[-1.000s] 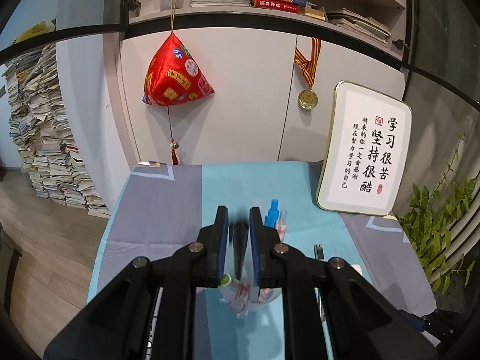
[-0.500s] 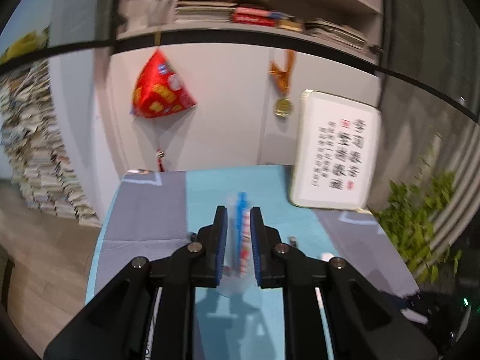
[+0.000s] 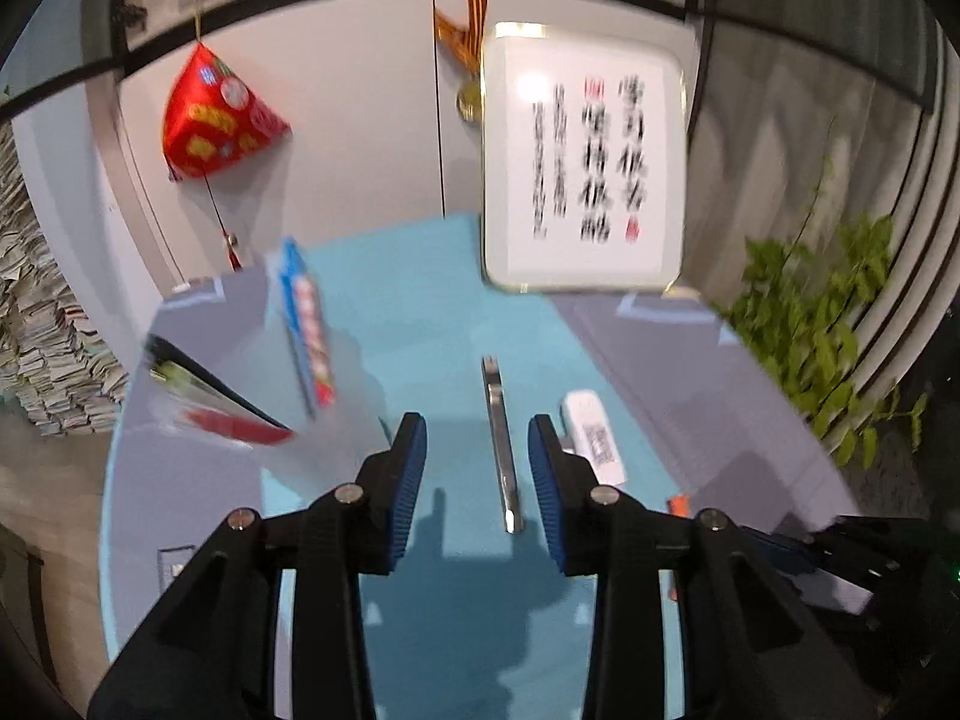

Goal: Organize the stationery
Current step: 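Grasp the silver utility knife with left gripper while right gripper grasps orange highlighter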

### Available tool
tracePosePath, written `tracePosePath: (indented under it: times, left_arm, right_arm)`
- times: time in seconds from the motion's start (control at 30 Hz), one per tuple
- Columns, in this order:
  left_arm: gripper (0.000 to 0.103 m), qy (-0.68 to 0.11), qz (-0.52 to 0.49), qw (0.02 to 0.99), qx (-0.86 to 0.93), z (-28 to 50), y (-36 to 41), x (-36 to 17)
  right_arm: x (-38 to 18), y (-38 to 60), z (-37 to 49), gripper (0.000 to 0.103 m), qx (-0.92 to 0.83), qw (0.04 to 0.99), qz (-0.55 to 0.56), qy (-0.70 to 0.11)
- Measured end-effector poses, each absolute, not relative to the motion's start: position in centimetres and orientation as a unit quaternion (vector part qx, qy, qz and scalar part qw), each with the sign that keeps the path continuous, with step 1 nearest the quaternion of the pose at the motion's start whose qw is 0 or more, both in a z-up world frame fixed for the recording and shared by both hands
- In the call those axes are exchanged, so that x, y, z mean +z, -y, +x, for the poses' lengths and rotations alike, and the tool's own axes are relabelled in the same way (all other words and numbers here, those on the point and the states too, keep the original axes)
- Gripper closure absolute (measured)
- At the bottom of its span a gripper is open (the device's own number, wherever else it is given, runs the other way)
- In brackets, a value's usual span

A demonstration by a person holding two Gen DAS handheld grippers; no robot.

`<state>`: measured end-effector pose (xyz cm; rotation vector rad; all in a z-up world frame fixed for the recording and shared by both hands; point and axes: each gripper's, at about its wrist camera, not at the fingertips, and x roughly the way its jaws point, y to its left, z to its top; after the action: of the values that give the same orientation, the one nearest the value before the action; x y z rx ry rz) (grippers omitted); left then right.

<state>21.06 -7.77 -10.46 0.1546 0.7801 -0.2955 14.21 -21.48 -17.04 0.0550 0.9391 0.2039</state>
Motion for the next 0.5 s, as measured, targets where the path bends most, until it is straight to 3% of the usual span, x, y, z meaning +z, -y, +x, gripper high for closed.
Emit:
tracePosePath:
  times: [0.23,0.33,0.5]
  left_arm:
    - [0.070,-0.413,0.093,0.897,-0.129,23.5,9.7,-14.3]
    - [0.070,-0.424,0.076,0.894,-0.120,25.1,9.7,-15.1]
    - [0.070,-0.436,0.058,0.890,-0.120,27.5,10.5,-15.8]
  right_arm:
    - [-17.5,21.5,14.8,0.088,0.094,0.881,0.056,-0.460]
    - [-17.8,21.6,15.2,0.081,0.089,0.879,0.059,-0.464]
    - [-18.2,21.8,15.7,0.081,0.088,0.876,0.072,-0.469]
